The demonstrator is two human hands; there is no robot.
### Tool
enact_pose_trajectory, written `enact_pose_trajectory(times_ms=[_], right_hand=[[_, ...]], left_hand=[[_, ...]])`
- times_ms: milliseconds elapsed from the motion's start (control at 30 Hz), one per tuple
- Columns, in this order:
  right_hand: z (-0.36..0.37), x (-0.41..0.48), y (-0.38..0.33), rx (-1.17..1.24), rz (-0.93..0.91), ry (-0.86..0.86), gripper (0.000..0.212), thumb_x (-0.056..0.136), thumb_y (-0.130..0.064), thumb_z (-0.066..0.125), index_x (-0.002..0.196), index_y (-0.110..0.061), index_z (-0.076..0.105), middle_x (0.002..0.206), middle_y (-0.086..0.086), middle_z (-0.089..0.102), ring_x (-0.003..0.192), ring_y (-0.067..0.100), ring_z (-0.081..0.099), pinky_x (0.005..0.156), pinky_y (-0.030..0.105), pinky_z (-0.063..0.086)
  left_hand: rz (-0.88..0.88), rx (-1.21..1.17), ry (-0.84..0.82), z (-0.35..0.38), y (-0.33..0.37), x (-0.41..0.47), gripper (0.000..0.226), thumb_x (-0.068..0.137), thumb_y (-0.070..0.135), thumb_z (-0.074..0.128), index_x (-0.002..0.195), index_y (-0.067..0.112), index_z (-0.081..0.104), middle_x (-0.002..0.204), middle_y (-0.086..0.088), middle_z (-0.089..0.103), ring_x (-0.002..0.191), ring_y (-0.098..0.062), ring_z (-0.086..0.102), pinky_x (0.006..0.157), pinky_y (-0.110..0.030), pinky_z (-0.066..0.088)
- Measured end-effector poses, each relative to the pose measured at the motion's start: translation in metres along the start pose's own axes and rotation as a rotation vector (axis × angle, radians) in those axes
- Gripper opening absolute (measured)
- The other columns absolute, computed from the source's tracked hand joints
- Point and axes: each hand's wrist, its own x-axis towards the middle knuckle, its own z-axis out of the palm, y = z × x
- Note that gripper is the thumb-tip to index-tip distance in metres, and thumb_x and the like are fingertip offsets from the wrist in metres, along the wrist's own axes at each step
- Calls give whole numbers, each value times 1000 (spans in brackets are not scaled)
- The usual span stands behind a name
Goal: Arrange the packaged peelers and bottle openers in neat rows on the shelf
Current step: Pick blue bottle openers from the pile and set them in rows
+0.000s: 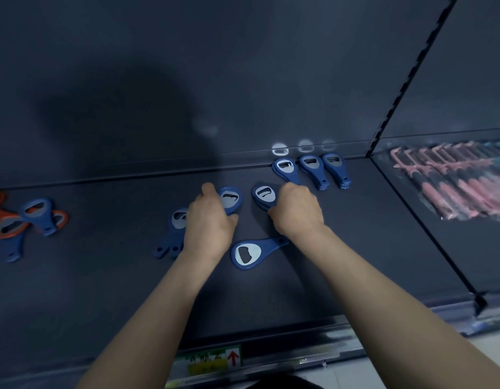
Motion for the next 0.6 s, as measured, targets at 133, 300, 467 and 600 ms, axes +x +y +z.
enact_pose_trajectory(times_ms=[133, 300, 467, 600], right_hand=[[-1, -1, 4, -26, -7, -4, 12, 85, -6, 60, 96, -5, 54, 107, 18, 60, 100, 34, 56, 67, 30, 40], [-5, -1, 6, -52, -24, -13, 11, 84, -2, 57, 93, -7, 52, 104, 16, 60, 96, 33, 57, 65, 31, 41], [-9, -1, 11, -78, -20, -15, 17, 83, -3, 58, 82, -10, 43, 97, 11, 60, 75, 26, 45, 61, 30, 39], [-12, -1, 21, -93, -18, -17, 17, 84, -8, 61, 83, -11, 45, 96, 10, 60, 74, 25, 44, 61, 29, 39]], left_hand=[[-3, 44, 26, 0, -1, -7, 45, 78, 14, 70, 112, 4, 42, 98, -15, 60, 94, -32, 55, 69, -32, 38], [21, 167, 58, -3, 2, -11, 23, 81, 7, 61, 98, 6, 45, 91, -16, 64, 85, -34, 58, 63, -33, 35], [12, 87, 73, 2, 10, -8, 14, 82, -1, 54, 95, 2, 49, 87, -17, 62, 79, -32, 57, 62, -38, 42], [29, 35, 76, 10, 18, -3, 12, 82, 0, 55, 93, 1, 50, 84, -17, 62, 75, -32, 56, 63, -41, 45]])
